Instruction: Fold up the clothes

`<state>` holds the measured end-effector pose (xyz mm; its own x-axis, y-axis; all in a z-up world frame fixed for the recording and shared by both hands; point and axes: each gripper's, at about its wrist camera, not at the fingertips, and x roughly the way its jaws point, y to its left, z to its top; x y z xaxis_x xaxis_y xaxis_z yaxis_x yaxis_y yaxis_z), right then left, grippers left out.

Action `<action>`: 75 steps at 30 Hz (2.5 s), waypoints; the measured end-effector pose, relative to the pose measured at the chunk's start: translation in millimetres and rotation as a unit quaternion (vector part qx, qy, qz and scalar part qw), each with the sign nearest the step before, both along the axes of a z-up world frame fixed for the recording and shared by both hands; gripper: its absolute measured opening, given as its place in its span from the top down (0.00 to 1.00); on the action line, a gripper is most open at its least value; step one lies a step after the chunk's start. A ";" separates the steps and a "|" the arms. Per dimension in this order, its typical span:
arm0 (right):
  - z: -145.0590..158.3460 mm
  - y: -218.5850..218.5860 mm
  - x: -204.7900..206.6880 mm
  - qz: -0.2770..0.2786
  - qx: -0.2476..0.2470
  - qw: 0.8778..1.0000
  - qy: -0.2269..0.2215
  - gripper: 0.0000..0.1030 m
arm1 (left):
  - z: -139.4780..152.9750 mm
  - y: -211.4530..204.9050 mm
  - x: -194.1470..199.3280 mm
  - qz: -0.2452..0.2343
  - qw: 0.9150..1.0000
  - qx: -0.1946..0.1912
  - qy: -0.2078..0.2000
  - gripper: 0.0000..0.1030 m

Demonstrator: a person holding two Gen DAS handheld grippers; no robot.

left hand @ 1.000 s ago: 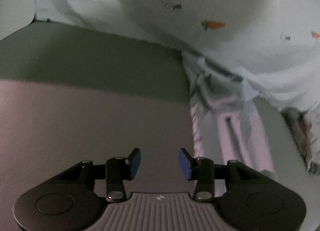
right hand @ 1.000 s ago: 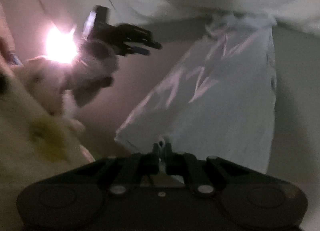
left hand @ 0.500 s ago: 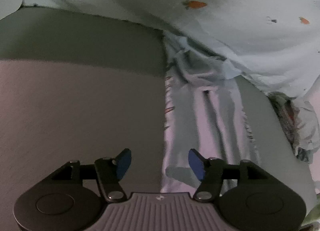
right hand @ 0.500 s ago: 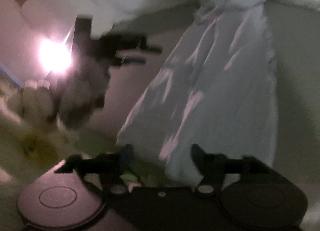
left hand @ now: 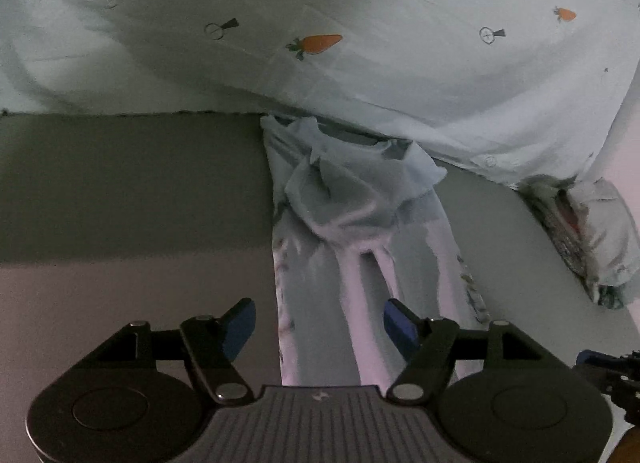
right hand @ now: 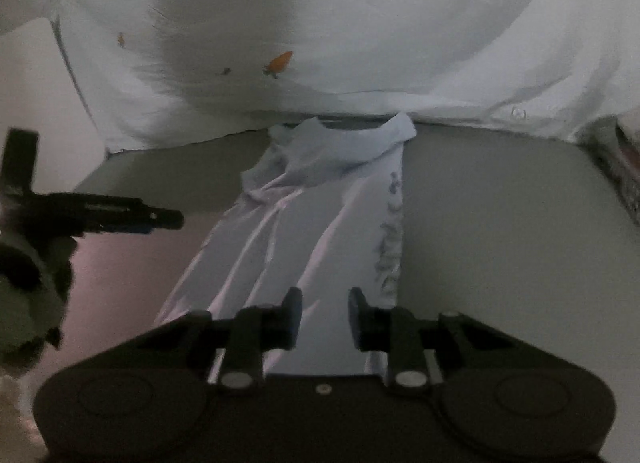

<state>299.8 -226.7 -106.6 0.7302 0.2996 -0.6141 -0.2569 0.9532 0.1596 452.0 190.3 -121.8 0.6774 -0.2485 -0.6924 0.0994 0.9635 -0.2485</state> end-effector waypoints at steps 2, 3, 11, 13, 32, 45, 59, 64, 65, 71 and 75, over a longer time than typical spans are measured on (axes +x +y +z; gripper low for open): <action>-4.6 3.5 21.4 -0.015 -0.003 1.000 0.001 0.73 | 2.4 0.9 20.5 -0.002 1.000 -0.012 -0.004 0.30; -7.5 4.1 32.9 -0.023 0.005 1.000 0.004 0.73 | 3.4 0.2 31.8 -0.004 1.000 -0.014 -0.006 0.30; -28.8 16.5 146.1 -0.041 0.017 0.999 0.033 0.76 | -5.2 -17.3 156.8 -0.032 0.999 -0.018 0.007 0.23; -33.7 20.0 174.7 -0.042 0.012 0.998 0.035 0.76 | -16.5 -23.8 191.1 -0.037 0.999 -0.023 0.028 0.23; -54.2 48.9 298.3 -0.043 -0.017 0.999 0.009 0.76 | -13.4 -3.1 213.8 0.084 0.994 -0.030 -0.055 0.93; -47.0 78.6 342.2 -0.054 -0.051 0.997 -0.024 0.62 | -25.6 9.8 180.4 0.045 0.998 -0.039 -0.016 0.82; -17.2 112.9 272.2 0.011 -0.007 1.000 -0.024 0.61 | -66.0 -48.2 139.6 -0.100 0.993 0.062 -0.020 0.50; -15.7 102.4 259.2 -0.002 -0.002 1.000 -0.008 0.61 | -77.8 -53.6 127.8 -0.110 0.986 0.111 -0.061 0.68; -15.9 101.1 255.0 -0.003 -0.003 1.000 -0.004 0.61 | -77.4 -52.6 126.1 -0.108 0.986 0.108 -0.061 0.74; -23.9 91.8 231.2 -0.020 -0.008 1.000 0.015 0.61 | -59.9 -29.8 107.5 -0.059 0.994 0.075 -0.048 0.96; -21.1 101.7 230.9 0.002 -0.026 1.000 0.008 0.61 | -66.6 -7.2 91.8 -0.027 0.999 0.035 -0.014 0.95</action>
<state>530.7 -125.0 -127.7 0.7185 0.2709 -0.6406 -0.2594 0.9590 0.1146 543.8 183.0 -188.4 0.6836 -0.2374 -0.6902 0.1583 0.9714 -0.1772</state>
